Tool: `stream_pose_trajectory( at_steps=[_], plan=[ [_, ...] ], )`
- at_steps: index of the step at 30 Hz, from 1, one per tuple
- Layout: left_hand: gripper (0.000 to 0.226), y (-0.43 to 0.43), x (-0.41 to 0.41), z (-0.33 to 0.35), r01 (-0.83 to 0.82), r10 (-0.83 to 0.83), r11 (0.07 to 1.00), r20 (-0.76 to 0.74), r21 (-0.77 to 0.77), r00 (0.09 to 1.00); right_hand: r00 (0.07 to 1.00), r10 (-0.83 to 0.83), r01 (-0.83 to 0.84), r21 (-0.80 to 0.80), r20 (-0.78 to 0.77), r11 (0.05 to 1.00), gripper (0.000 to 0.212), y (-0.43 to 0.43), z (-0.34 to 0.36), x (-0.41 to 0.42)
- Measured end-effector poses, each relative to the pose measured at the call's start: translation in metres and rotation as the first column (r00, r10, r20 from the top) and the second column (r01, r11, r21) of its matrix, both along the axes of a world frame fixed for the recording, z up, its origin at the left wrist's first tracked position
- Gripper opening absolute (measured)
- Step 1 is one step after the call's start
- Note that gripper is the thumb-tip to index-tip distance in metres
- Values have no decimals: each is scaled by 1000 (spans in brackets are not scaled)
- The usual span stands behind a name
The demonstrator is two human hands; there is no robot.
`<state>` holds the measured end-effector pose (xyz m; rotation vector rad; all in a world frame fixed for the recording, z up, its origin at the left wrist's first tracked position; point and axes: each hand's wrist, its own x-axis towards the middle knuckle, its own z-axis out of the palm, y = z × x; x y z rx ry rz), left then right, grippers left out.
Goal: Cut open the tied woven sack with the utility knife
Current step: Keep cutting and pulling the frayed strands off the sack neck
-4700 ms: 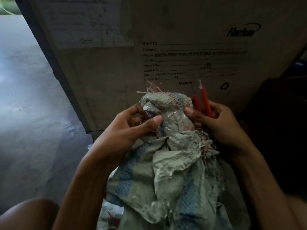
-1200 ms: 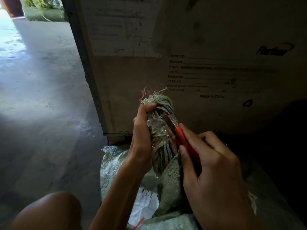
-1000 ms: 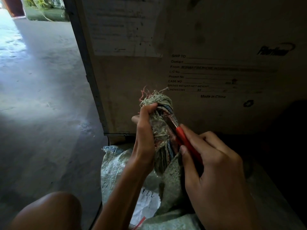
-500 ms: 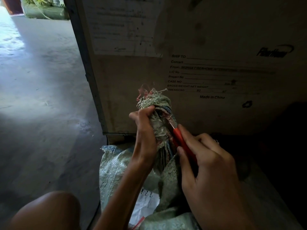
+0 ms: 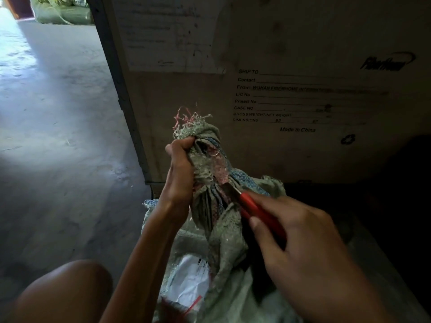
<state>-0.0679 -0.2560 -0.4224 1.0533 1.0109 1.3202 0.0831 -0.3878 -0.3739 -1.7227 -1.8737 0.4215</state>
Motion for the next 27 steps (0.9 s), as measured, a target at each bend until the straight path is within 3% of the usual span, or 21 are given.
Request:
stream_pose_trajectory(
  at_steps=[3,6,9,12,15,18,27],
  plan=[
    [59,-4,5,1,69,-64,996,74,-61,995,966,-79,107,100,-244,989,23,-1,3,17],
    [55,-12,20,1,235,-220,966,138,-106,966,890,-133,231,179,-437,956,37,11,-2,24],
    [53,-22,40,1,409,-384,906,195,-107,903,841,-139,236,123,-522,964,38,28,-17,28],
    [54,-26,47,0,469,-444,880,223,-75,868,764,-119,201,59,-634,978,39,39,-31,38],
    [68,-25,43,-5,462,-463,886,78,25,883,699,-99,226,88,-708,970,39,41,-34,47],
    [57,-25,40,-11,426,-404,887,-148,177,903,642,-76,209,78,-763,975,39,40,-32,55],
    [29,-21,36,-15,371,-338,882,-156,290,928,624,-64,150,39,-779,988,39,44,-33,65]
  ],
)
